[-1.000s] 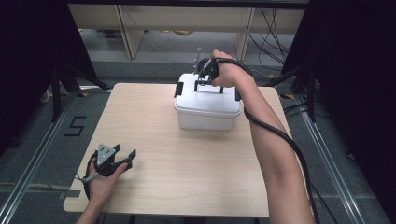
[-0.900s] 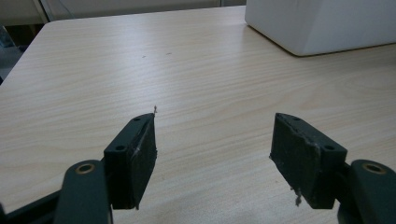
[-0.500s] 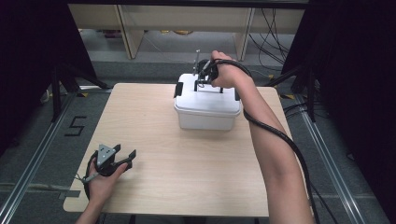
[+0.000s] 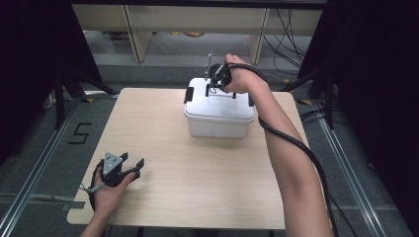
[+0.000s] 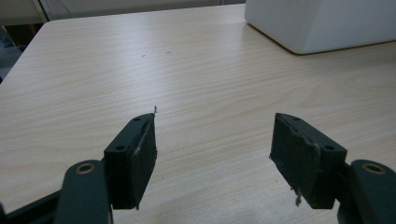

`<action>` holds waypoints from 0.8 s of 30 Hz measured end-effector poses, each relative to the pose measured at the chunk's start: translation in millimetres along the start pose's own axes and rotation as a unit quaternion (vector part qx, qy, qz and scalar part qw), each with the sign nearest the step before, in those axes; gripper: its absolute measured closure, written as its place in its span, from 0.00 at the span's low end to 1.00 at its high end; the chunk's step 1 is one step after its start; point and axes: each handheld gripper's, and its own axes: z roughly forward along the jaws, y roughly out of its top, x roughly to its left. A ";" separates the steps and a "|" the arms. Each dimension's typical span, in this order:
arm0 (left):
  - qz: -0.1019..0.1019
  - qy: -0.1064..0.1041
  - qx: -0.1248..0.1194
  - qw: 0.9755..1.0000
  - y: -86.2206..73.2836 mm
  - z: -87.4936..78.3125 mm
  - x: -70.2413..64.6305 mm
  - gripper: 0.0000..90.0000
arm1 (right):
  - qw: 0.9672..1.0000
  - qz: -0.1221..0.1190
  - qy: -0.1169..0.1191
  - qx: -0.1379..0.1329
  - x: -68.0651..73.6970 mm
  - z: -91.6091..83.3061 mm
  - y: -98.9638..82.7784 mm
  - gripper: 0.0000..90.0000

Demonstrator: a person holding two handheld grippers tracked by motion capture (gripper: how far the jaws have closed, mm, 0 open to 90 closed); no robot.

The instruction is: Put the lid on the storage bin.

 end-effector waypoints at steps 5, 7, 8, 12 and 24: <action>-0.002 0.000 0.003 1.000 0.2 -0.6 0.3 0.34 | 1.000 0.019 0.020 0.001 7.0 13.9 -5.5 0.89; -0.003 0.001 0.003 1.000 0.2 -0.4 0.1 0.34 | 1.000 0.023 0.021 0.001 8.0 13.8 -6.7 0.90; -0.002 0.000 0.005 1.000 0.4 -0.3 0.2 0.34 | 1.000 0.005 0.027 -0.003 5.0 13.7 -6.5 0.91; 0.000 -0.001 0.000 1.000 0.0 0.2 0.1 0.34 | 0.999 0.008 0.036 0.003 6.3 10.7 -5.9 0.92; -0.001 -0.001 0.006 1.000 0.6 0.0 0.4 0.34 | 1.000 -0.020 0.021 0.003 3.3 11.7 -5.3 0.94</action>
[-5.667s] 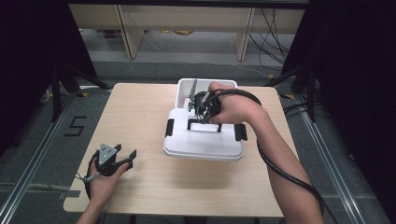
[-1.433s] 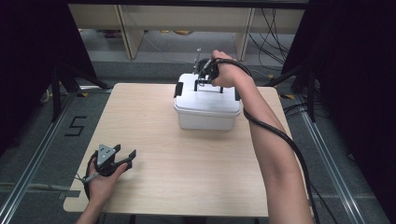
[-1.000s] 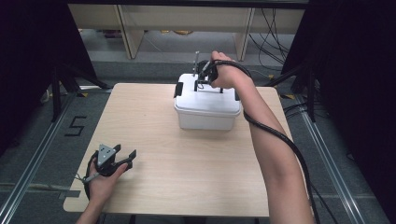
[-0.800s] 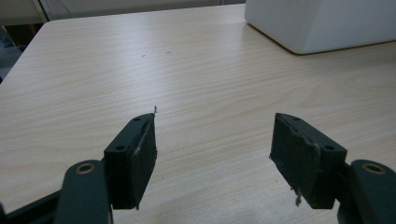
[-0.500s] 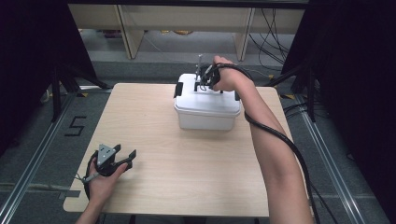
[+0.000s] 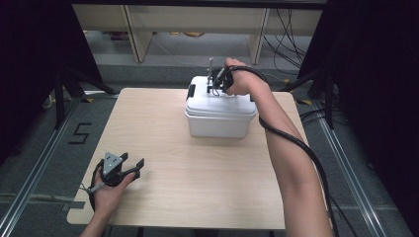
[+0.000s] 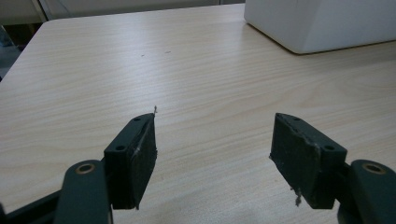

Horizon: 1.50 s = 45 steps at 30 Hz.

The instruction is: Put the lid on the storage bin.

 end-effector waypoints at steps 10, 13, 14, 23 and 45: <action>-0.006 0.001 -0.007 1.000 -0.5 -0.3 0.0 0.34 | 1.000 -0.014 0.010 -0.003 3.7 7.6 3.9 0.94; -0.007 0.000 -0.006 1.000 -0.5 -0.3 -0.1 0.34 | 1.000 0.003 0.014 0.000 7.0 5.2 4.5 0.94; -0.006 -0.001 -0.003 1.000 -0.3 -0.4 0.2 0.34 | 1.000 -0.004 0.016 -0.001 6.5 4.1 4.9 0.94; -0.002 0.001 0.000 1.000 0.0 -0.1 0.1 0.34 | 1.000 0.007 0.024 -0.015 5.7 4.4 2.2 0.94; -0.005 0.000 -0.002 1.000 -0.2 0.0 0.6 0.34 | 0.997 0.032 0.072 0.002 -4.5 2.7 2.5 0.94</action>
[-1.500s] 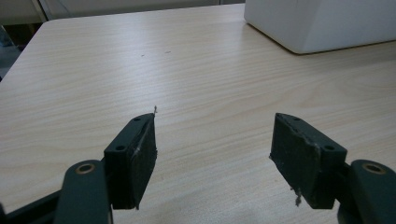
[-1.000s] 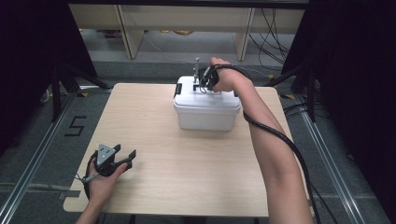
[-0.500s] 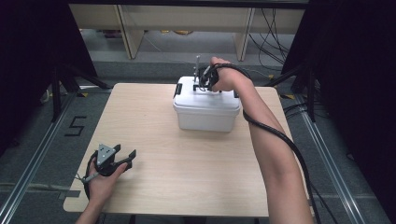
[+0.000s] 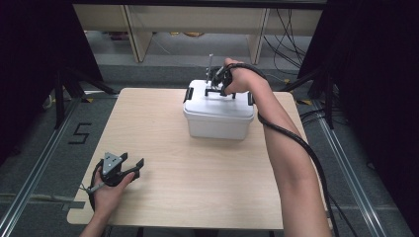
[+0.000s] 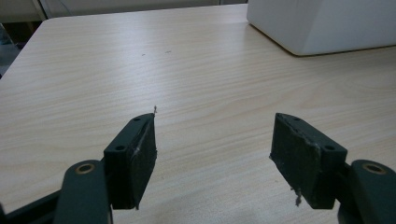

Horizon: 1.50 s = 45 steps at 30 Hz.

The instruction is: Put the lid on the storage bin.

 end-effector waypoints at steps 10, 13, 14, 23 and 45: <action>0.000 0.000 0.000 1.000 0.0 -0.2 -0.1 0.34 | 1.000 0.022 -0.008 -0.009 0.1 6.3 -1.1 0.88; -0.001 -0.001 -0.004 1.000 -0.2 -0.5 -0.3 0.34 | 1.000 0.020 -0.013 -0.008 -0.4 15.1 -7.4 0.78; 0.000 -0.001 -0.004 1.000 -0.3 -0.7 0.2 0.34 | 0.999 0.032 -0.010 -0.007 2.5 16.6 -8.8 0.78; 0.001 0.002 0.002 1.000 0.2 0.1 -0.5 0.34 | 0.990 0.115 -0.023 -0.074 13.1 -9.6 -21.2 0.53; 0.003 0.007 0.001 1.000 0.0 0.3 -1.1 0.34 | 0.925 0.281 -0.029 -0.256 107.0 -26.7 -116.2 0.51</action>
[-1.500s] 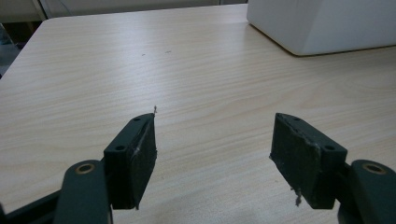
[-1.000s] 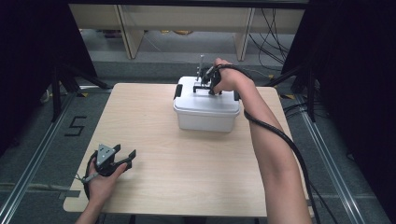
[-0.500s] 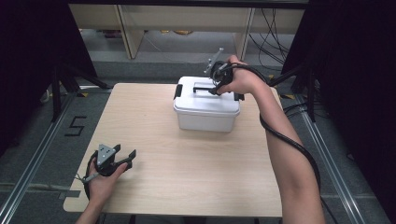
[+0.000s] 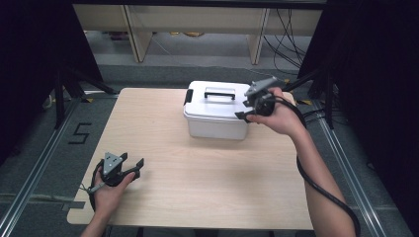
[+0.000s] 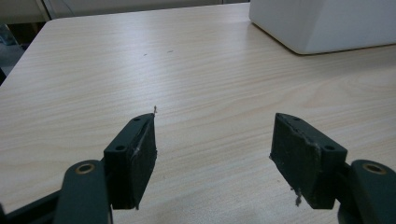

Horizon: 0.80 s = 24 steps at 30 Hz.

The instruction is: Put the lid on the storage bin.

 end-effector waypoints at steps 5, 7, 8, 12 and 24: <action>0.003 0.001 0.001 1.000 0.1 0.1 -0.4 0.34 | 0.997 0.064 0.010 -0.053 17.8 -10.2 -56.1 0.51; 0.003 0.001 0.003 1.000 0.3 0.2 -0.2 0.34 | 0.995 0.080 0.006 -0.061 25.7 -10.9 -76.2 0.51; 0.002 0.001 0.003 1.000 0.4 0.3 -0.3 0.34 | 0.994 0.089 -0.001 -0.065 31.5 -10.1 -90.8 0.51; 0.003 0.005 0.002 1.000 0.2 0.5 -0.8 0.34 | 0.990 0.118 -0.023 -0.077 51.8 -4.1 -135.0 0.53; 0.004 0.007 0.003 1.000 0.2 0.4 -0.8 0.34 | 0.971 0.172 -0.077 -0.147 90.8 3.1 -196.0 0.53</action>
